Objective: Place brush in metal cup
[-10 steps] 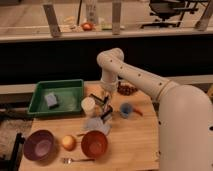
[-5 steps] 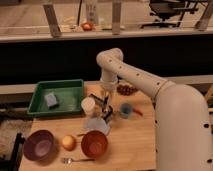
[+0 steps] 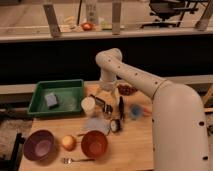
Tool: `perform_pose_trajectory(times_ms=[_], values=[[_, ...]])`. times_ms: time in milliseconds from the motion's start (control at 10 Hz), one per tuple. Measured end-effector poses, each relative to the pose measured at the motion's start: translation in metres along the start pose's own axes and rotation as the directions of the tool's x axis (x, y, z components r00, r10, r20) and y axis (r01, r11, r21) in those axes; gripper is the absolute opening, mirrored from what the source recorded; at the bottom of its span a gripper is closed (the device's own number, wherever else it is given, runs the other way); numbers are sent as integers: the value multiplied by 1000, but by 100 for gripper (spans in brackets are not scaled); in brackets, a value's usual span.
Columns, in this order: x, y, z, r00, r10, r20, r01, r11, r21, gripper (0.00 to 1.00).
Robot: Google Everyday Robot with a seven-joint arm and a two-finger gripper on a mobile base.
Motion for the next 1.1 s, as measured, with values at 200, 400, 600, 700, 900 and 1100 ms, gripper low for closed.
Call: perform_pose_trajectory(times_ms=[200, 400, 600, 700, 900, 1100], values=[[-1, 1, 0, 1000, -1, 3, 1, 1000, 0, 80], [-2, 2, 0, 1000, -3, 4, 3, 1000, 0, 80], [-3, 5, -1, 1000, -4, 4, 4, 1000, 2, 80], [-4, 7, -2, 1000, -4, 4, 4, 1000, 4, 80], [-5, 10, -4, 1000, -7, 5, 7, 1000, 11, 80], [-6, 10, -5, 1000, -12, 5, 12, 1000, 17, 80]])
